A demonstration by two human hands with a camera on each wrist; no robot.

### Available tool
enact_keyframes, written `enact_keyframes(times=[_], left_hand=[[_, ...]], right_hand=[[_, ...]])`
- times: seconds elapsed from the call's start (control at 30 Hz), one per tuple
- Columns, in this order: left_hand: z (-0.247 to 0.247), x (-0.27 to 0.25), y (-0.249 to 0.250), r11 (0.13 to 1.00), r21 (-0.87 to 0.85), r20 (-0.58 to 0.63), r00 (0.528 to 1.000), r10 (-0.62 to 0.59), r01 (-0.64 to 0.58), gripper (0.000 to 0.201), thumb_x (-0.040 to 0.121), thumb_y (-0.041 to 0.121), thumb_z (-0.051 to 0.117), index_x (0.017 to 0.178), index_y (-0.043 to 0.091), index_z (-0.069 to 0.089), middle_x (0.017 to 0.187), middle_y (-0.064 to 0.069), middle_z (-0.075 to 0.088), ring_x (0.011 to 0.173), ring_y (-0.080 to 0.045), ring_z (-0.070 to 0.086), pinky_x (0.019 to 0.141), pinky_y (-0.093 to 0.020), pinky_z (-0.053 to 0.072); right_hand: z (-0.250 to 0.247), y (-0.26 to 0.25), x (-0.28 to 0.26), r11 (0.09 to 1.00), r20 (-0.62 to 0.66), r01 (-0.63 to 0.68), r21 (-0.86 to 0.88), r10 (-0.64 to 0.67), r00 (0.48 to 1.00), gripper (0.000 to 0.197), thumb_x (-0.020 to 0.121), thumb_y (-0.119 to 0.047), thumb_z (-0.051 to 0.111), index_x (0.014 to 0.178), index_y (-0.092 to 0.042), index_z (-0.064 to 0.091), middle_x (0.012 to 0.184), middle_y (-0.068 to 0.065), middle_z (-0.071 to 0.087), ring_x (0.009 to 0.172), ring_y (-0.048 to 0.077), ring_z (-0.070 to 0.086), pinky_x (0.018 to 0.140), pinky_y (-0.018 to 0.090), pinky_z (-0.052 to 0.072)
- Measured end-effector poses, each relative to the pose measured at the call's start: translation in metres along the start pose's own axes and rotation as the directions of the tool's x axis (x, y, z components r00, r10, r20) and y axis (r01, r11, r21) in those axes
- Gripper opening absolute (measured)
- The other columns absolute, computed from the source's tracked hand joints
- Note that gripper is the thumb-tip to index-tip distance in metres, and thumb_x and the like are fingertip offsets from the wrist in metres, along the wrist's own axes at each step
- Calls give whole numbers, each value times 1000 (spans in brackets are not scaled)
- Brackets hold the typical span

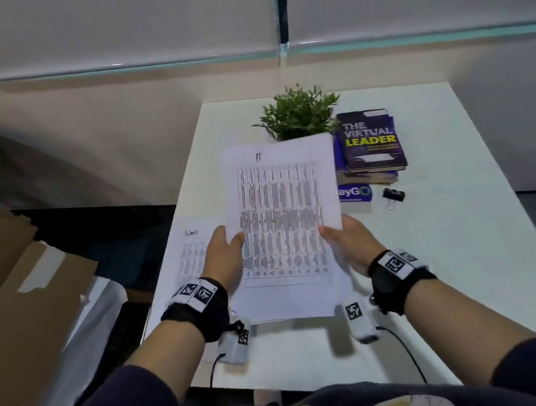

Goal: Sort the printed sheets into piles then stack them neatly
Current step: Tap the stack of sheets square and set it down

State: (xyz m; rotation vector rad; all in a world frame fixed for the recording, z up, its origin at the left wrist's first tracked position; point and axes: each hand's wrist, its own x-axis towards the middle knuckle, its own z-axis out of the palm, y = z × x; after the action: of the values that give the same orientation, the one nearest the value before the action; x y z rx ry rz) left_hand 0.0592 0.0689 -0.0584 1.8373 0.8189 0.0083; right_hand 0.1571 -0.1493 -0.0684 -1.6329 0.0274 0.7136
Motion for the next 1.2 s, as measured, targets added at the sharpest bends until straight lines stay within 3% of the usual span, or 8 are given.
enact_keyframes(times=[0.1,0.23,0.33,0.43,0.57,0.87,0.97,1.2], left_hand=[[-47,25,-32,996,91,-82,997,0,8,30,102,16,45,129,3,47,130,0,51,119,-20,50,93,-26,37],[-96,54,-75,980,182,-128,990,-57,80,20,99,12,49,115,2,54,118,-15,61,91,-23,57,77,-27,43],[-110,68,-104,953,251,-126,982,-140,168,17,99,12,49,112,2,52,110,-14,61,77,-19,54,60,-25,39],[-111,80,-128,884,410,-95,974,-204,225,30,98,18,50,123,1,51,123,-17,57,99,-30,55,79,-34,45],[-106,88,-136,734,606,-135,949,-285,307,42,95,24,56,131,2,47,138,-21,39,125,-36,41,102,-40,37],[-111,94,-147,841,303,-28,886,-463,449,51,89,19,62,131,-5,46,94,-8,56,94,-26,53,80,-35,46],[-103,84,-147,833,325,44,873,-486,448,51,92,25,58,136,0,48,133,-18,52,117,-36,54,92,-34,46],[-68,70,-127,919,106,34,922,-386,380,61,90,13,61,145,7,35,147,-19,41,122,-34,52,100,-39,45]], right_hand=[[62,13,14,993,60,-59,-102,65,996,17,99,-11,54,116,-10,57,101,1,67,82,8,67,66,15,47],[130,40,41,928,62,-98,-360,129,990,50,91,-32,64,128,-2,51,124,9,62,106,27,60,91,34,49],[162,57,57,870,35,-142,-472,180,983,34,90,-28,66,105,0,52,99,13,58,89,27,57,77,35,46],[179,74,64,766,-53,-197,-613,208,977,41,86,-32,69,71,-14,35,80,5,42,68,19,40,57,29,31],[185,82,69,707,-78,-227,-669,238,968,37,87,-38,68,78,-13,43,102,10,44,81,23,45,54,27,32],[187,78,65,808,-116,-406,-427,396,911,29,87,-18,72,94,-3,49,82,11,56,70,21,53,48,23,37],[185,79,58,767,-88,-430,-477,445,891,32,88,-24,71,75,-2,51,72,5,51,63,17,51,53,25,39],[154,76,41,791,-119,-421,-445,413,903,61,92,-17,65,140,8,36,115,17,55,95,25,53,60,27,42]])
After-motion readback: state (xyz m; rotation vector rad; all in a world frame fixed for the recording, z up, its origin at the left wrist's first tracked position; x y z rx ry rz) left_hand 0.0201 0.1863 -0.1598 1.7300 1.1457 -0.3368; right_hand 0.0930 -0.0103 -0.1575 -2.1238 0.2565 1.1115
